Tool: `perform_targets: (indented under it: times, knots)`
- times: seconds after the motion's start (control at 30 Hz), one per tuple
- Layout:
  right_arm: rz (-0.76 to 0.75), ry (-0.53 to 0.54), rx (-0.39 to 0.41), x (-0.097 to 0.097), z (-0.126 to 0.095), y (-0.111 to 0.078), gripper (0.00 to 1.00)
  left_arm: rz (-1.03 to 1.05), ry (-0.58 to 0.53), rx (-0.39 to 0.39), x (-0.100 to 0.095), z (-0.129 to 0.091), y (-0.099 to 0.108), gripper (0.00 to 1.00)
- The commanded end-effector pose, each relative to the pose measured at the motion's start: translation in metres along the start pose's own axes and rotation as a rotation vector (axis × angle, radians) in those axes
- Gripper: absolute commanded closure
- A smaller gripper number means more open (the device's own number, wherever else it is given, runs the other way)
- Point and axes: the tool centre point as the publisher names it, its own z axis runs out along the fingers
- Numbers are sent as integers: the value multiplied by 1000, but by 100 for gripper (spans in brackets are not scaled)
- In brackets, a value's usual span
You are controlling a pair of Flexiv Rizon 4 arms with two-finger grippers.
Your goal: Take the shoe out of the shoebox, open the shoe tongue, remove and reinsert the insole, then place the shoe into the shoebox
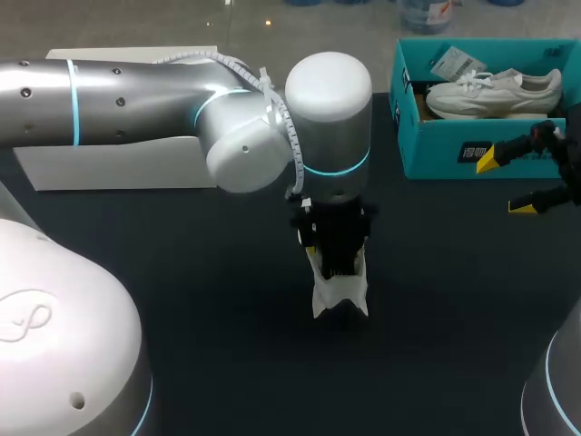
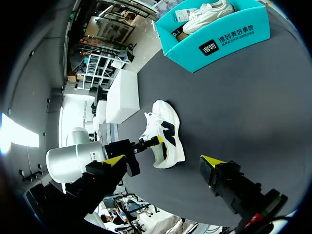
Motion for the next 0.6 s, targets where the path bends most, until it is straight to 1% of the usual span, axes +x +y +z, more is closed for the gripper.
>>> perform_targets:
  times: [0.03, 0.3, 0.6]
  knots:
    - [1, -4, -1, 0, 0, -1, 0, -3, 4, 1, 1, -2, 2, 0]
    - [1, -4, -1, 0, 0, -1, 0, -3, 8, -2, 1, -5, 5, 0]
    - [1, -4, -1, 0, 0, -1, 0, -1, 4, -15, -7, -15, 17, 0]
